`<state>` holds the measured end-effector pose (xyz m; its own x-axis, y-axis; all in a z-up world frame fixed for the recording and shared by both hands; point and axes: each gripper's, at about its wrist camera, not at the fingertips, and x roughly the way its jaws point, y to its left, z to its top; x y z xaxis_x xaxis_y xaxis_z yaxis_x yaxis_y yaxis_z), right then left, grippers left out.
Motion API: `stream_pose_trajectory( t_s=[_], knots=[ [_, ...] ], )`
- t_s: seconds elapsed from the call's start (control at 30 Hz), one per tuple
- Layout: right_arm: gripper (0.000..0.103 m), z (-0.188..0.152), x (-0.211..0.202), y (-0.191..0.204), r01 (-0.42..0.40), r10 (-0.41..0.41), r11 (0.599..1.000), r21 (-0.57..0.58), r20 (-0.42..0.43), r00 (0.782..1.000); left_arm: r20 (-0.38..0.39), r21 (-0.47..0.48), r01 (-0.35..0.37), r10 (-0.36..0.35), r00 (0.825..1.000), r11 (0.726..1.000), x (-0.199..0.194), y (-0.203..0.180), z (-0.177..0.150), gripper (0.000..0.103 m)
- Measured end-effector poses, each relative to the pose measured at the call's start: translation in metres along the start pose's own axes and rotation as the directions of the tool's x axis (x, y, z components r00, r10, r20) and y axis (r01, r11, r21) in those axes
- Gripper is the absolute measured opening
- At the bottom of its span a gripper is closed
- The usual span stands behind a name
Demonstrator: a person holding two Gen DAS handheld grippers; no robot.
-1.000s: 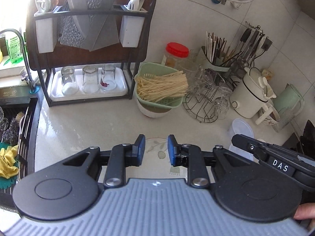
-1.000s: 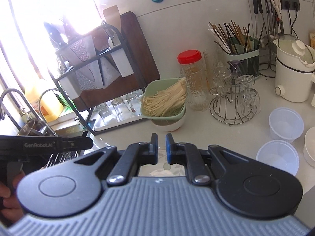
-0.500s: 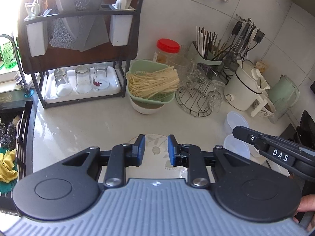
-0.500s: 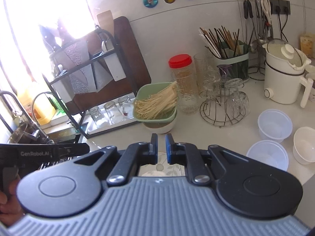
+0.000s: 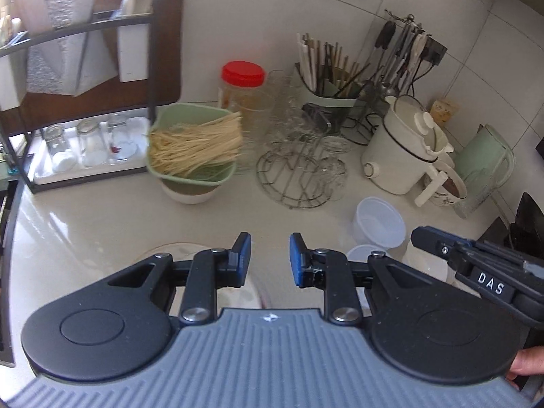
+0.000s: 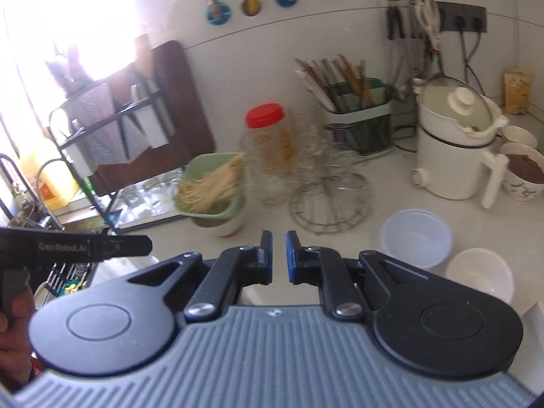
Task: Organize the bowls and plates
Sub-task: 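Lift both grippers away and move them toward the white plastic bowls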
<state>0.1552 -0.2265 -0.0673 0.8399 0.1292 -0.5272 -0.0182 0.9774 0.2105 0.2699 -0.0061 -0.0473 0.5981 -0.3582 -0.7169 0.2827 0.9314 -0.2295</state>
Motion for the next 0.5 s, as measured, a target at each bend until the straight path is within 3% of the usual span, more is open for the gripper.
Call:
stream_pose_trajectory(
  t_s=[0.27,0.4,0.5],
  knots=[
    [0.012,-0.012,-0.014,-0.068,0.074,-0.074,0.997,0.018,-0.008,0.997,-0.027,0.019,0.013,-0.012,1.0,1.0,0.047,-0.056,-0.006,0.038],
    [0.012,-0.022,-0.014,-0.099,0.086,-0.084,0.995,0.045,-0.046,0.995,-0.076,0.013,0.035,-0.034,0.997,0.999,0.078,-0.071,-0.015,0.05],
    [0.012,-0.031,-0.01,-0.113,0.085,-0.081,0.995,0.055,-0.079,0.994,-0.128,0.022,0.011,-0.008,0.992,1.0,0.104,-0.08,-0.024,0.05]
  ],
)
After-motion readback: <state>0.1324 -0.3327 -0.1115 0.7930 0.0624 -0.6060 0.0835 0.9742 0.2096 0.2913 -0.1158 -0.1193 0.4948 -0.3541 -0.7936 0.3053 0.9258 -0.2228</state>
